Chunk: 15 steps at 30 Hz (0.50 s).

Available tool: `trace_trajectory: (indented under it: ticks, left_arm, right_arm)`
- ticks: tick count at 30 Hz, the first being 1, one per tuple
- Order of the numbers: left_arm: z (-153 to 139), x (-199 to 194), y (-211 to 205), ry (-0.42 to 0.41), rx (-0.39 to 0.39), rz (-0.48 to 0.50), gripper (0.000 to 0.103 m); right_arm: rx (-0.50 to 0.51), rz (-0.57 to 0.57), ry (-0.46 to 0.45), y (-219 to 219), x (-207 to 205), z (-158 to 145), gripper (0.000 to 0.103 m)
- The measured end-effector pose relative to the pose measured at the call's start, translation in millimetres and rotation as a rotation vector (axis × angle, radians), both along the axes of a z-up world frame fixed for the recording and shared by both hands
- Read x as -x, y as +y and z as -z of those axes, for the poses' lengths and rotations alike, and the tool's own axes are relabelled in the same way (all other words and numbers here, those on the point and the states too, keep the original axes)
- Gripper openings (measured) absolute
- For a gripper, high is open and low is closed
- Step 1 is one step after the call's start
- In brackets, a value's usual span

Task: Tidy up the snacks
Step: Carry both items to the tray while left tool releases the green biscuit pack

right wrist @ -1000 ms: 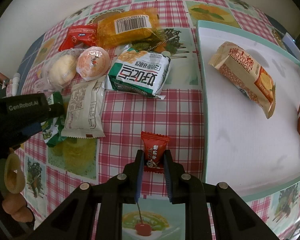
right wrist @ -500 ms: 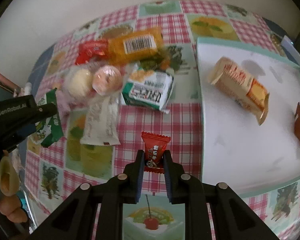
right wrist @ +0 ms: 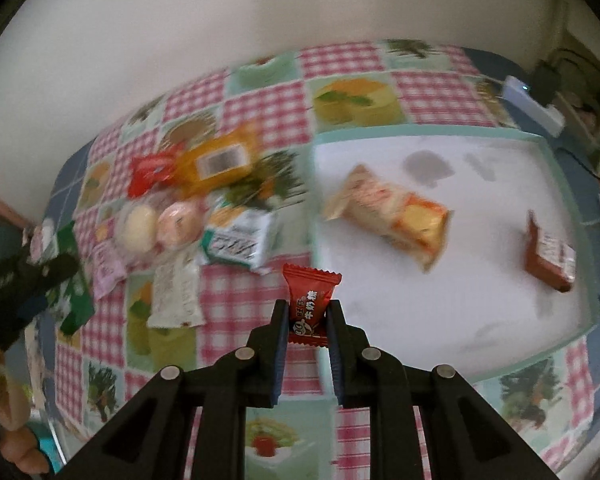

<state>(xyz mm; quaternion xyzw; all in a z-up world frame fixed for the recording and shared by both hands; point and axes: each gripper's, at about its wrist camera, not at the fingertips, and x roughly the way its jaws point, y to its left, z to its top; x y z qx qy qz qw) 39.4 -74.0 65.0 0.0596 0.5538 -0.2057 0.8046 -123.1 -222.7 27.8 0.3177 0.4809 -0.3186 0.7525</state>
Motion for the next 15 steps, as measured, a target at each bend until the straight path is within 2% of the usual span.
trace_trajectory:
  ticks: [10,15]
  left_arm:
    - [-9.8,49.1,-43.8,-0.024,0.006,0.181,0.041]
    - [-3.8,79.4,-70.8,-0.016,-0.009,0.299,0.041]
  right_arm:
    - [0.003,0.227,0.059,-49.2,63.6,0.8,0.02]
    - [-0.043,0.339,0.078,-72.8,100.2,9.2,0.02]
